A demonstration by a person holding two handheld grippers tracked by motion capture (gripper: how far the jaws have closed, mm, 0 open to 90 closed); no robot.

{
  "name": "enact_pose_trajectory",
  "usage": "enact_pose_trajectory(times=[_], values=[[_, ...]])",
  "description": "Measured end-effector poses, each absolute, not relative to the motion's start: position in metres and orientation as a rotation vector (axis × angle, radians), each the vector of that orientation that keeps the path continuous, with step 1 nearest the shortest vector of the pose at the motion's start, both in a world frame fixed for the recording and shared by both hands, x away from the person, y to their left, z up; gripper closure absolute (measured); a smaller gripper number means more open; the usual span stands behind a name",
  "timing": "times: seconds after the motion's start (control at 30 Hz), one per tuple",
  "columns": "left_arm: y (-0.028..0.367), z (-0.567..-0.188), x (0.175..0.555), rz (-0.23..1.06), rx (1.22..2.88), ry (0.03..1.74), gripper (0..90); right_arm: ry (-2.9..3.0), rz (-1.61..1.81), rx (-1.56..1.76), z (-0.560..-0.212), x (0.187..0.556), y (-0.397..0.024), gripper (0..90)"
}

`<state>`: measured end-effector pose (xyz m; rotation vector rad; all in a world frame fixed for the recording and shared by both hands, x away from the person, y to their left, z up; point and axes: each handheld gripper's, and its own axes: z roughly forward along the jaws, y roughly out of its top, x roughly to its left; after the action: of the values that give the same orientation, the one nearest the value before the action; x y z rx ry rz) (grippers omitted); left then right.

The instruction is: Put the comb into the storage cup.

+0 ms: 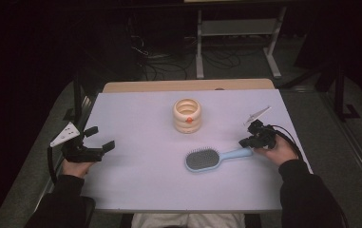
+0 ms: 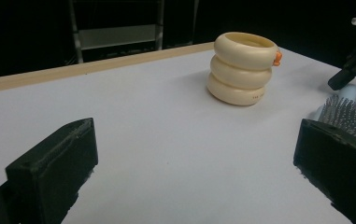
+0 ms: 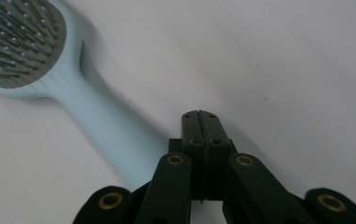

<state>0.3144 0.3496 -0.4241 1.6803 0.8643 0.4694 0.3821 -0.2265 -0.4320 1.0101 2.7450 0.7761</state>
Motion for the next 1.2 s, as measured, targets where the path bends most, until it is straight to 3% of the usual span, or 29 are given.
enact_pose_trajectory(times=[1.2], values=[[0.350,-0.423,0.313,0.491,1.670,0.865,0.0,2.808,0.789,0.911,-0.437,0.340,-0.223,88.6]])
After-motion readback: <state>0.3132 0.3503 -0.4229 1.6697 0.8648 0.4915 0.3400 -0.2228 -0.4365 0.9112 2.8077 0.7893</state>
